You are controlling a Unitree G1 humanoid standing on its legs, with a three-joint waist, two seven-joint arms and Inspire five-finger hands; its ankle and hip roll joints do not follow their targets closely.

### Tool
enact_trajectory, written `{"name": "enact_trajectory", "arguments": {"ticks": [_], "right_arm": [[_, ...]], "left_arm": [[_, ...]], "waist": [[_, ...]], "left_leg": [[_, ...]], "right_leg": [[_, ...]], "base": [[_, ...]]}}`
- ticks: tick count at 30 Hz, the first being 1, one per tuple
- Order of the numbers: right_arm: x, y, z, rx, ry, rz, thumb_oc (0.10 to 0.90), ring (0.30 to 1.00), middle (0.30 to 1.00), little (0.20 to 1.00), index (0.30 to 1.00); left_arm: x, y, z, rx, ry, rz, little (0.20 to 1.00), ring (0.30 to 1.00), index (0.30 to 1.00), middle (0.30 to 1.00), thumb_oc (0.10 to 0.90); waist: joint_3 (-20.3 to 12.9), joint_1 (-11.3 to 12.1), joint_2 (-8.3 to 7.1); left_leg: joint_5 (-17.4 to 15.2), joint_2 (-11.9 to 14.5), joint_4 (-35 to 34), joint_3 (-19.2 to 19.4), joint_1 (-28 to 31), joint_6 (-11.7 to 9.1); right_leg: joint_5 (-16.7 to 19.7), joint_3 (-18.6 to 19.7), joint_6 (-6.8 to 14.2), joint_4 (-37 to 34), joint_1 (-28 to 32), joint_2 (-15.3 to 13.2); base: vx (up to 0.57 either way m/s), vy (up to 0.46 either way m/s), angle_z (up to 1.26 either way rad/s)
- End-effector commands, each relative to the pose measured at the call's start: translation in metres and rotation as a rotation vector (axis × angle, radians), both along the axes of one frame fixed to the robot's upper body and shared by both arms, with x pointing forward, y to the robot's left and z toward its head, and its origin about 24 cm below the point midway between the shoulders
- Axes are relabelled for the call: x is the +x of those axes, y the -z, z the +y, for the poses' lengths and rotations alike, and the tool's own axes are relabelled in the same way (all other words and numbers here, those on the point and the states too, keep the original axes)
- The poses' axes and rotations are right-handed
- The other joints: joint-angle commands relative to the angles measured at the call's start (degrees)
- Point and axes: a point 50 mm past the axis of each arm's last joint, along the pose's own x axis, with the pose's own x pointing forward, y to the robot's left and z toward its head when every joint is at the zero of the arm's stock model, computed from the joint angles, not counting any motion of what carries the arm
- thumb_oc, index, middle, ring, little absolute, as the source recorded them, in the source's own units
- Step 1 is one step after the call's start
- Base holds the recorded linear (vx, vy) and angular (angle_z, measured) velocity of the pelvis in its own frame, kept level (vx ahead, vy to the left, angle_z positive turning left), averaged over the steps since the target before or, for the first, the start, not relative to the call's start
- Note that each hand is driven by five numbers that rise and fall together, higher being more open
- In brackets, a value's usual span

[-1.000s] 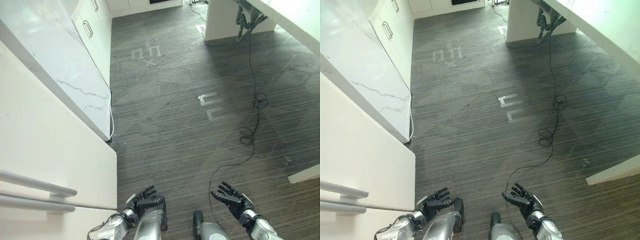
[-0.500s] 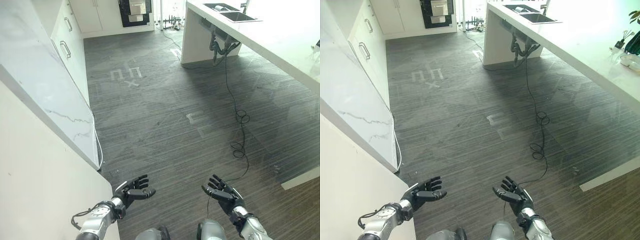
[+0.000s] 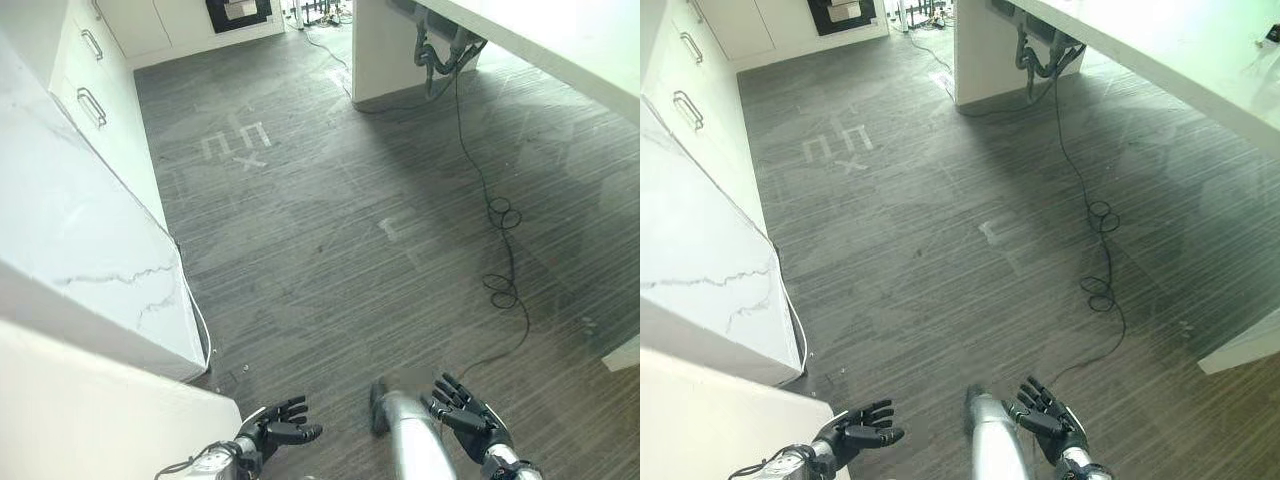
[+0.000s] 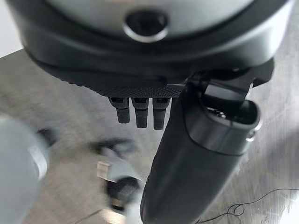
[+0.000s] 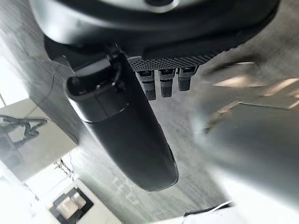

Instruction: Place the dishes in the dishwasher.

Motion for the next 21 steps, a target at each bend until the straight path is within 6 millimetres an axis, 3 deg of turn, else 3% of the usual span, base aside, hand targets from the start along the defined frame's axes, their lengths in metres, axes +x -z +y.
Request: {"name": "enact_trajectory", "arguments": {"ticks": [1,2,3,4,6,7,9,11,12,13,14,16,18,19,20,21], "right_arm": [[0.052,-0.054,-0.012,-0.067,-0.116,-0.327,0.800,0.900,0.900,0.900,0.900],[0.052,-0.056,-0.016,-0.085,-0.120,-0.323,0.800,0.900,0.900,0.900,0.900],[0.054,-0.057,-0.019,-0.099,-0.119,-0.325,0.800,0.900,0.900,0.900,0.900],[0.056,-0.060,-0.022,-0.106,-0.117,-0.335,0.800,0.900,0.900,0.900,0.900],[0.061,-0.063,-0.021,-0.091,-0.120,-0.352,0.800,0.900,0.900,0.900,0.900],[0.065,-0.063,-0.016,-0.086,-0.141,-0.352,0.800,0.900,0.900,0.900,0.900],[0.066,-0.060,-0.009,-0.086,-0.155,-0.335,0.800,0.900,0.900,0.900,0.900],[0.066,-0.057,-0.004,-0.087,-0.160,-0.321,0.800,0.900,0.900,0.900,0.900],[0.065,-0.055,-0.001,-0.084,-0.155,-0.311,0.800,0.900,0.900,0.900,0.900],[0.061,-0.051,0.003,-0.073,-0.156,-0.297,0.800,0.900,0.900,0.900,0.900],[0.058,-0.048,0.004,-0.071,-0.155,-0.292,0.800,0.900,0.900,0.900,0.900],[0.048,-0.042,0.004,-0.071,-0.145,-0.268,0.800,0.900,0.900,0.900,0.900],[0.046,-0.040,0.005,-0.073,-0.144,-0.259,0.800,0.900,0.900,0.900,0.900],[0.048,-0.039,0.007,-0.073,-0.160,-0.258,0.800,0.900,0.900,0.900,0.900],[0.050,-0.038,0.009,-0.065,-0.162,-0.250,0.800,0.900,0.900,0.900,0.900],[0.051,-0.038,0.008,-0.060,-0.149,-0.247,0.800,0.900,0.900,0.900,0.900]], "left_arm": [[0.029,-0.028,0.008,0.032,0.041,-0.192,0.900,0.900,0.900,0.900,0.800],[0.029,-0.029,0.009,0.037,0.036,-0.184,0.900,0.900,0.900,0.900,0.800],[0.030,-0.029,0.010,0.039,0.040,-0.180,0.900,0.900,0.900,0.900,0.800],[0.031,-0.030,0.010,0.030,0.050,-0.178,0.900,0.900,0.900,0.900,0.800],[0.030,-0.030,0.009,0.017,0.063,-0.172,0.900,0.900,0.900,0.900,0.800],[0.029,-0.028,0.009,0.022,0.049,-0.166,0.900,0.900,0.900,0.900,0.800],[0.024,-0.025,0.010,0.032,0.031,-0.158,0.900,0.900,0.900,0.900,0.800],[0.020,-0.023,0.010,0.025,0.020,-0.152,0.900,0.900,0.900,0.900,0.800],[0.016,-0.021,0.010,0.022,0.019,-0.146,0.900,0.900,0.900,0.900,0.800],[0.009,-0.019,0.012,0.023,0.007,-0.140,0.900,0.900,0.900,0.900,0.800],[0.005,-0.018,0.014,0.018,-0.001,-0.136,0.900,0.900,0.900,0.900,0.800],[0.001,-0.017,0.020,0.035,-0.002,-0.119,0.900,0.900,0.900,0.900,0.800],[0.000,-0.016,0.022,0.033,-0.003,-0.108,0.900,0.900,0.900,0.900,0.800],[-0.003,-0.015,0.024,0.030,-0.019,-0.101,0.900,0.900,0.900,0.900,0.800],[-0.008,-0.013,0.028,0.047,-0.037,-0.085,0.900,0.900,0.900,0.900,0.800],[-0.008,-0.012,0.030,0.062,-0.037,-0.078,0.900,0.900,0.900,0.900,0.800]], "waist": [[-4.21,1.95,-1.29],[-3.48,2.48,-1.74],[-2.97,2.67,-1.89],[-1.94,3.46,-1.99],[-0.83,4.88,-1.79],[-0.59,5.39,-1.99],[-0.52,5.87,-1.83],[-0.36,6.63,-0.73],[-0.50,7.19,0.55],[-0.69,8.27,2.15],[-0.85,8.70,2.68],[-1.27,8.69,2.66],[-1.80,8.54,1.82],[-2.25,9.22,2.47],[-2.72,10.02,2.06],[-2.89,9.99,1.67]], "left_leg": [[19.18,7.75,14.11,-5.21,-6.44,-1.68],[19.88,10.22,25.63,-5.18,-11.73,-1.89],[20.04,12.11,30.23,-5.05,-15.15,-1.76],[19.09,12.08,32.18,-5.54,-20.58,-0.58],[17.33,9.76,25.79,-5.34,-22.83,1.35],[15.96,8.93,18.86,-3.78,-21.63,2.45],[16.65,7.98,4.94,-1.60,-19.80,2.91],[16.50,6.68,-3.27,-2.87,-21.37,2.60],[14.85,7.49,-3.27,-4.27,-24.88,2.23],[15.45,10.01,-3.27,-5.69,-30.52,1.14],[15.96,11.33,-3.27,-5.40,-33.18,0.66],[15.89,13.40,-3.27,-0.49,-35.51,1.20],[14.87,12.12,-3.27,0.19,-34.34,1.53],[15.86,12.10,-3.27,-0.71,-33.67,2.63],[15.01,9.69,-3.27,-4.33,-32.11,3.59],[14.06,8.60,-3.27,-4.56,-31.08,4.49]], "right_leg": [[-4.05,0.56,10.91,-6.83,4.42,-5.48],[-5.34,0.13,9.51,-6.83,6.71,-5.42],[-6.12,-0.23,8.67,-6.83,7.92,-5.22],[-6.91,-0.12,8.15,-6.83,10.20,-5.00],[-7.81,1.02,8.55,-6.83,12.66,-4.55],[-8.20,1.97,9.01,-6.83,13.32,-4.40],[-9.05,2.69,9.81,-6.83,14.55,-3.95],[-9.61,3.84,10.54,-6.83,15.69,-2.92],[-9.99,4.44,10.83,-6.83,16.14,-1.55],[-11.49,4.90,10.90,-6.83,17.70,0.19],[-12.45,4.72,10.99,-6.83,18.77,0.76],[-15.08,2.69,11.54,-6.83,22.37,0.23],[-16.73,2.76,11.92,-6.83,24.18,-0.67],[-16.25,3.79,11.68,-6.83,24.60,0.56],[-15.55,6.04,12.08,-6.83,26.39,0.90],[-14.20,6.63,12.52,-6.83,27.67,0.83]], "base": [[0.42,-0.314,-0.20],[0.37,-0.307,-0.59],[0.33,-0.254,-0.58],[0.31,-0.150,-0.57],[0.36,-0.053,-0.45],[0.39,-0.001,-0.89],[0.41,0.051,-1.30],[0.34,0.111,-0.82],[0.51,0.138,-0.52],[0.60,0.129,-0.65],[0.65,0.117,-0.77],[0.69,0.113,-1.10],[0.50,0.126,-0.17],[0.57,0.221,0.08],[0.63,0.247,-0.46],[0.63,0.230,-1.14]]}}
